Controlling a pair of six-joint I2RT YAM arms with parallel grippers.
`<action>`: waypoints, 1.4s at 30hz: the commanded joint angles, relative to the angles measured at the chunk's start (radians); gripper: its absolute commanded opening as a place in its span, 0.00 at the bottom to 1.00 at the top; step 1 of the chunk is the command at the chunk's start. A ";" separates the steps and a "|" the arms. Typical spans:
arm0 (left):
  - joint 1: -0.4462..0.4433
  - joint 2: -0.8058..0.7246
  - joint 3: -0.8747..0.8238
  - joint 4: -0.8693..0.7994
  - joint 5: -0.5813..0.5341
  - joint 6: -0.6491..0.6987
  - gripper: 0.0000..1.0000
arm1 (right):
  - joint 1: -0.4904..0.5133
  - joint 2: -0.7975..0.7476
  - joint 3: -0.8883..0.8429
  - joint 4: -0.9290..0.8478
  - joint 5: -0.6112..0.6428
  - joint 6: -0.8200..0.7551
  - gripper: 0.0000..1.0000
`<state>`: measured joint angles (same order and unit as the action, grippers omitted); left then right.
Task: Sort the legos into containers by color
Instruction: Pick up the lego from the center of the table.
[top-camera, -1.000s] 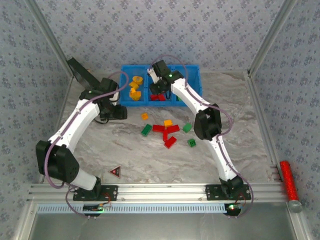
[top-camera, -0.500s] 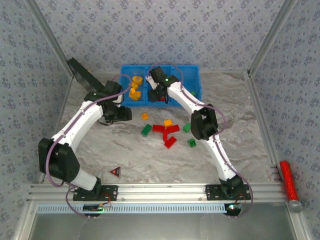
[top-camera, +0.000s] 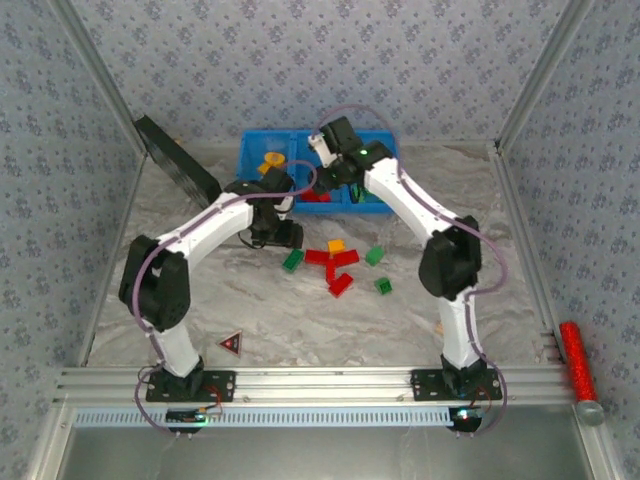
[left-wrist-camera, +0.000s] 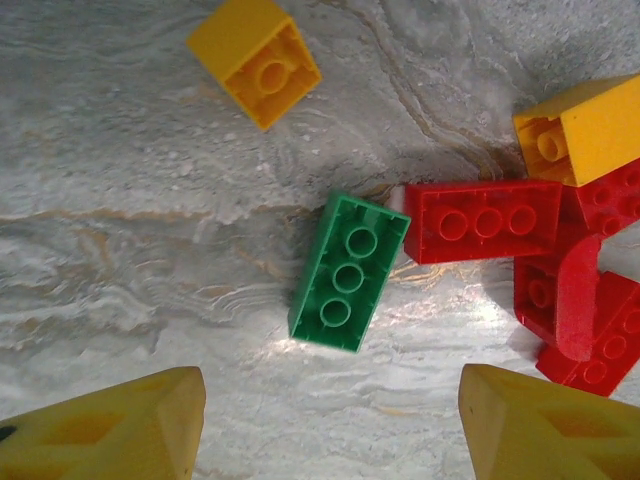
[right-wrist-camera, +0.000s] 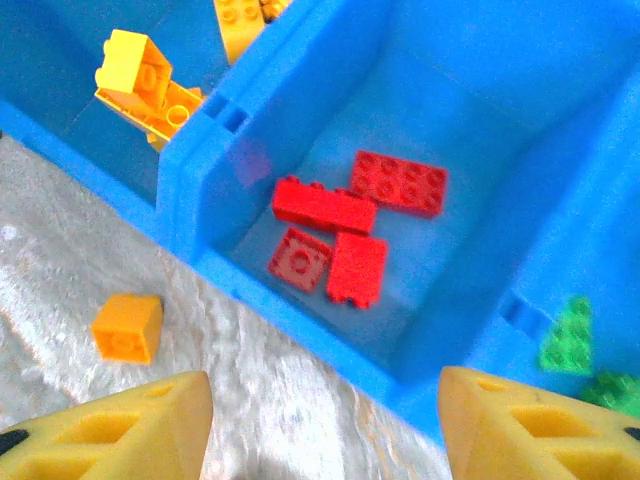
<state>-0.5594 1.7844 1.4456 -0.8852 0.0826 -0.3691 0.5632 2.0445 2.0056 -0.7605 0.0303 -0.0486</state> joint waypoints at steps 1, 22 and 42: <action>-0.020 0.049 0.055 0.003 0.014 0.026 0.68 | -0.024 -0.129 -0.148 0.014 -0.001 0.073 0.62; -0.164 0.230 0.182 0.039 -0.164 0.524 0.67 | -0.120 -0.768 -0.931 0.003 -0.007 0.330 0.66; -0.155 0.305 0.169 0.104 0.021 0.853 0.67 | -0.236 -0.901 -0.987 -0.061 -0.050 0.336 0.69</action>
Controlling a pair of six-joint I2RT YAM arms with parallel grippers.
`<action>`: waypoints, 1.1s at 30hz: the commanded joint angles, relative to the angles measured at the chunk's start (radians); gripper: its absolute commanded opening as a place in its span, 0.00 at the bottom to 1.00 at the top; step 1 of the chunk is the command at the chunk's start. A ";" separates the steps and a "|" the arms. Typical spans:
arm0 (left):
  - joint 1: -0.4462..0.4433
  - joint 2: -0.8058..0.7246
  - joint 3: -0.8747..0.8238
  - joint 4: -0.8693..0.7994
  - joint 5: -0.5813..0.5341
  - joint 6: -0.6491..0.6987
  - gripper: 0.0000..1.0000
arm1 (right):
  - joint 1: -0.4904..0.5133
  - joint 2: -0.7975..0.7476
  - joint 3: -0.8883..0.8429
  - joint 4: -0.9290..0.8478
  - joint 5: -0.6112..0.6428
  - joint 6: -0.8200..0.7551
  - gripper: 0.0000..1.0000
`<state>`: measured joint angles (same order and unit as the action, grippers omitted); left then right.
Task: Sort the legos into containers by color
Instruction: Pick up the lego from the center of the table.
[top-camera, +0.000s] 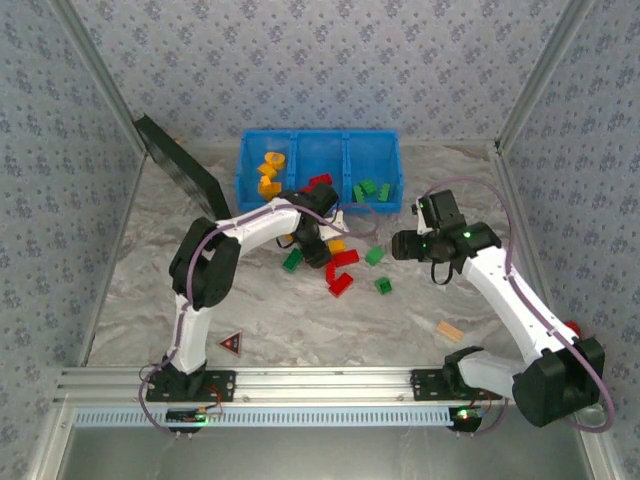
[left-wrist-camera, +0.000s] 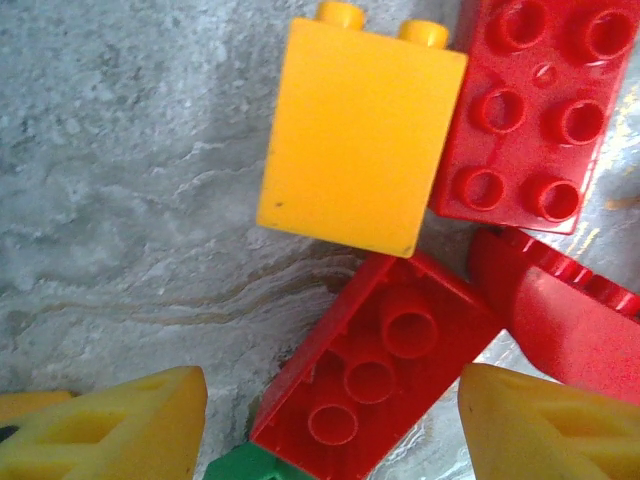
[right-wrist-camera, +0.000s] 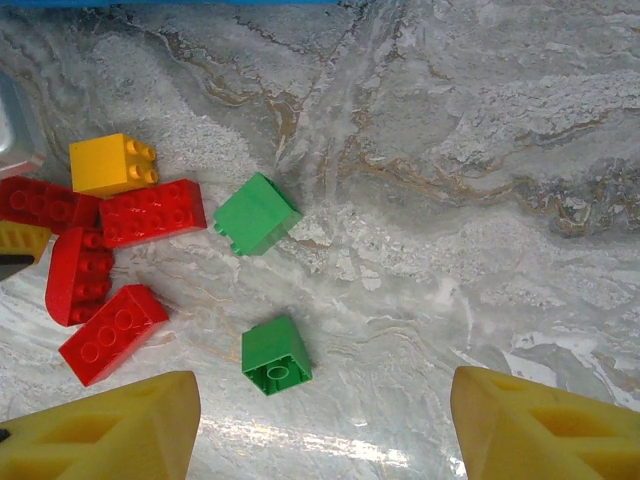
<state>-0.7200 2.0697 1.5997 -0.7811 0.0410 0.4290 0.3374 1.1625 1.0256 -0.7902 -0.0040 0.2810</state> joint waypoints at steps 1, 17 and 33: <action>0.005 0.026 0.017 0.000 0.059 0.057 0.67 | -0.012 -0.019 -0.008 -0.031 -0.015 0.006 0.69; 0.007 0.079 0.005 -0.021 0.078 0.037 0.58 | -0.037 -0.023 0.013 -0.055 -0.021 -0.012 0.69; 0.061 0.022 0.078 -0.092 0.195 -0.038 0.15 | -0.038 -0.034 0.054 -0.050 -0.064 -0.029 0.70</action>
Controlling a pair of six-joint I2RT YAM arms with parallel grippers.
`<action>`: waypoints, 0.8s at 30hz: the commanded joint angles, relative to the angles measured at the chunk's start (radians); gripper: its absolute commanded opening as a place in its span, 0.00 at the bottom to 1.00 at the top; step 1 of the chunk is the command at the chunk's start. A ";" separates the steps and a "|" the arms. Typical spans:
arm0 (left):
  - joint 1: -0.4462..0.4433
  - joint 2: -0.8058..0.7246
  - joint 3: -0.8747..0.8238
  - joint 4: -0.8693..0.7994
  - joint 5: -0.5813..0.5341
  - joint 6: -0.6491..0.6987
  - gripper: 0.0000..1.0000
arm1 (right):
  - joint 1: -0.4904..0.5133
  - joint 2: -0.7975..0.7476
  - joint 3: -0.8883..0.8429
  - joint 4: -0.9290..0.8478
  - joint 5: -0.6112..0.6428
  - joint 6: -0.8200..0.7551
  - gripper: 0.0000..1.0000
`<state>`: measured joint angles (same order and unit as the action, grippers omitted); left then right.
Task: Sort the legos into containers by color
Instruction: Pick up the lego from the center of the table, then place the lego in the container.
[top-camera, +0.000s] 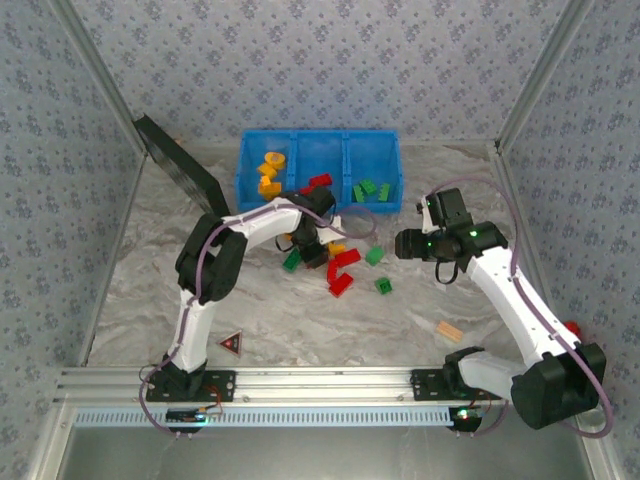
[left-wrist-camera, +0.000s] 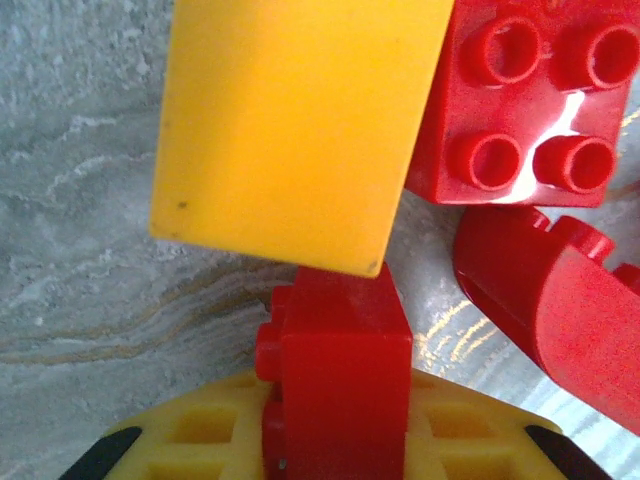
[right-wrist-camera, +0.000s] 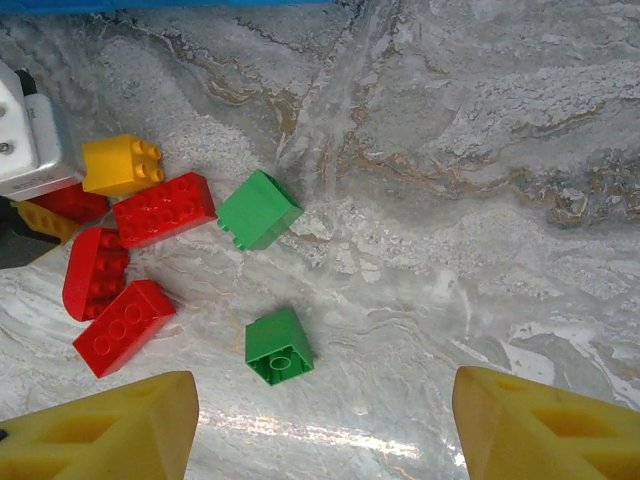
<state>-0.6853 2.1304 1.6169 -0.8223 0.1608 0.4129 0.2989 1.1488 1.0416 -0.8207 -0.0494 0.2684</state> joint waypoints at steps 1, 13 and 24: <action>0.037 -0.046 0.085 -0.056 0.096 -0.031 0.13 | 0.001 -0.022 0.037 -0.021 -0.018 -0.016 0.70; 0.133 0.005 0.430 0.042 0.010 -0.244 0.07 | 0.077 -0.013 0.000 0.039 -0.034 0.053 0.70; 0.111 0.285 0.820 -0.061 -0.287 -0.373 0.05 | 0.148 0.042 -0.009 0.100 -0.032 0.093 0.70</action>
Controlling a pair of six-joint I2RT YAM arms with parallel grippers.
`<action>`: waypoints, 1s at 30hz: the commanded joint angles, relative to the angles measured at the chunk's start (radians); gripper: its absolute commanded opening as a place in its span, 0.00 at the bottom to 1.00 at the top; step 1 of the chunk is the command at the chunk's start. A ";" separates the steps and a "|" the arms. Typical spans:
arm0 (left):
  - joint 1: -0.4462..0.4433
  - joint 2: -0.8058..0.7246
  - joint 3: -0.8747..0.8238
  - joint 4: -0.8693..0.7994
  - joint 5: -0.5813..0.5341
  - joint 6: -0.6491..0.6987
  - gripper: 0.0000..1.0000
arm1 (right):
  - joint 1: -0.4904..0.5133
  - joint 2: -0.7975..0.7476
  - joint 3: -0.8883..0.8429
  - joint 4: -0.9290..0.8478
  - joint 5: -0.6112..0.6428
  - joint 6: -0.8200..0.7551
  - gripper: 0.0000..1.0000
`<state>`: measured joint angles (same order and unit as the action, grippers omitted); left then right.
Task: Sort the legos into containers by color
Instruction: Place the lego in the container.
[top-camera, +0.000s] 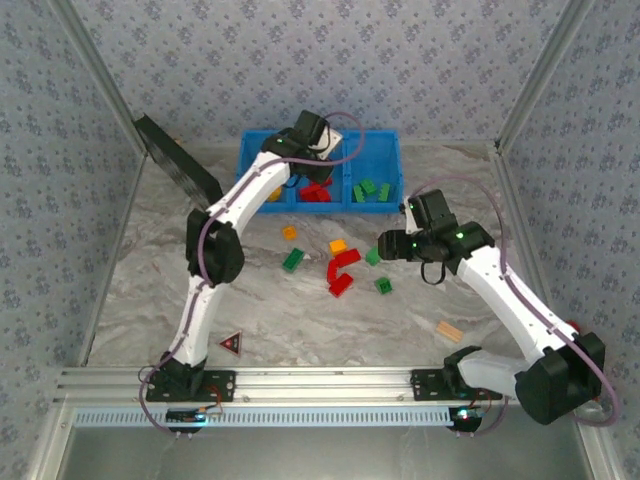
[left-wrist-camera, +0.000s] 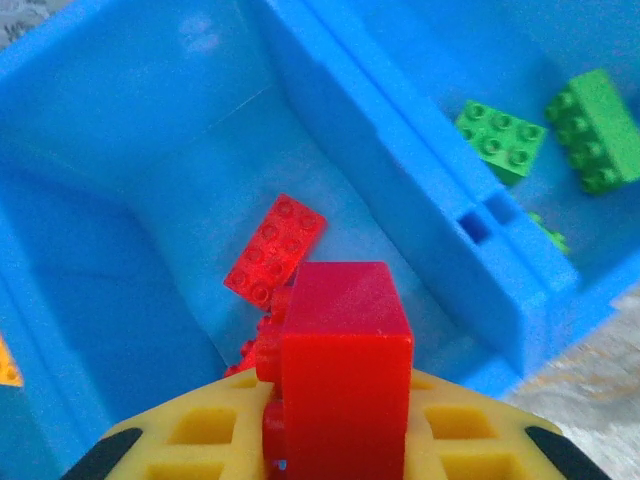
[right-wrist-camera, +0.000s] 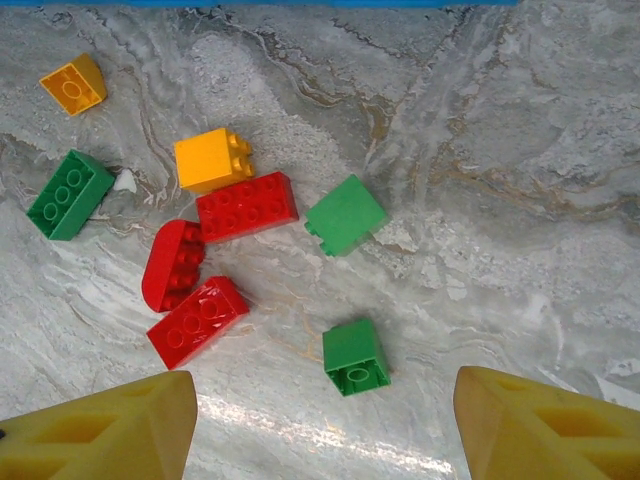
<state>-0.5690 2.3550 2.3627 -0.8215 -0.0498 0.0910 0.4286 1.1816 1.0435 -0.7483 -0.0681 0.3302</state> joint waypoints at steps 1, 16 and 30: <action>-0.006 0.082 0.105 -0.073 -0.077 -0.053 0.05 | 0.026 0.015 -0.011 0.036 -0.016 0.036 0.70; -0.017 0.248 0.271 -0.161 -0.048 -0.149 0.22 | 0.116 0.050 0.061 0.104 -0.048 0.114 0.70; -0.015 0.223 0.258 -0.148 -0.057 -0.168 0.49 | 0.243 0.141 0.176 0.107 -0.018 0.122 0.71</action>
<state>-0.5831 2.5935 2.6080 -0.9554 -0.1020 -0.0677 0.6476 1.3071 1.1831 -0.6384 -0.1009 0.4328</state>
